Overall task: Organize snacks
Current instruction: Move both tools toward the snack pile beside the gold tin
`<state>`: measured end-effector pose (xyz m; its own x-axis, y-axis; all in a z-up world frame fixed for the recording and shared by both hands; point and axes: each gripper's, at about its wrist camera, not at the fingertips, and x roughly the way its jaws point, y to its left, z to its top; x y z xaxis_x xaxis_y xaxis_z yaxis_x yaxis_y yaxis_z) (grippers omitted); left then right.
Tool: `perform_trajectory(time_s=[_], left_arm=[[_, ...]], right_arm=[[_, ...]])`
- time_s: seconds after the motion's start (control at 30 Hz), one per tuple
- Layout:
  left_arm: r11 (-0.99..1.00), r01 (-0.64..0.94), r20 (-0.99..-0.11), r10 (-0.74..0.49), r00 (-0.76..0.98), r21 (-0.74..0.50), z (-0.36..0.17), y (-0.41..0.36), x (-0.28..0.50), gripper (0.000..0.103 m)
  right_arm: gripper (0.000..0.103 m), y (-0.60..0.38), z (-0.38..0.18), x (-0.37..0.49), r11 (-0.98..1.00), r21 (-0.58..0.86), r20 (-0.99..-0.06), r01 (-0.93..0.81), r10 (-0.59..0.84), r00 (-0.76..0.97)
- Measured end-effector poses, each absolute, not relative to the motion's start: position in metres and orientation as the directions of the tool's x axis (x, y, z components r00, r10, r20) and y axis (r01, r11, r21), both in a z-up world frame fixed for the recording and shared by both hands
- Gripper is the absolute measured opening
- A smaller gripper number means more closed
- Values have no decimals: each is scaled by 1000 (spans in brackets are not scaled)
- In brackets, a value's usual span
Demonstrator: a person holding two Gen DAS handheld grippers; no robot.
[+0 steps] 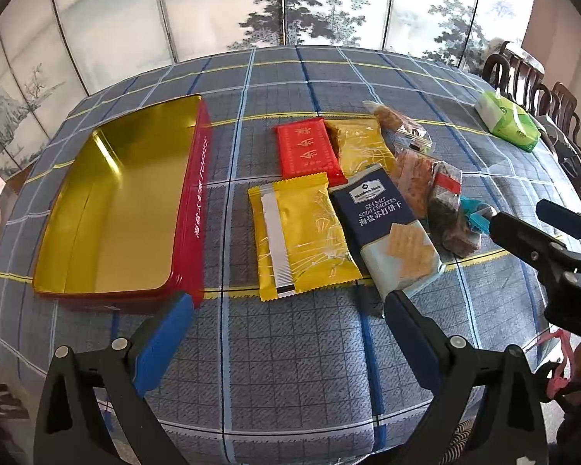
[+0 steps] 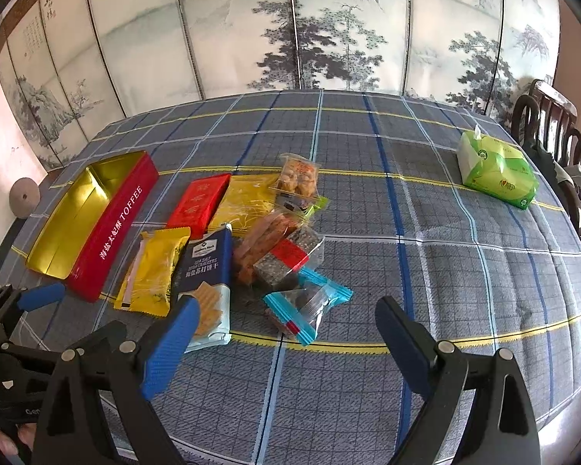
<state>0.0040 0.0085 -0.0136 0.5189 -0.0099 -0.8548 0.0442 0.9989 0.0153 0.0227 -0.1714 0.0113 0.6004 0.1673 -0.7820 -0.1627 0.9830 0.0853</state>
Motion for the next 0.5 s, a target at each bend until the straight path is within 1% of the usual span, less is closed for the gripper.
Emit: perform_trajectory(time_s=[0.5], left_arm=[[999,43,-858,-2,514,24,-17,9,5,97]], right_arm=[[94,-172,8,25,983,93,-790,-160,171,589]])
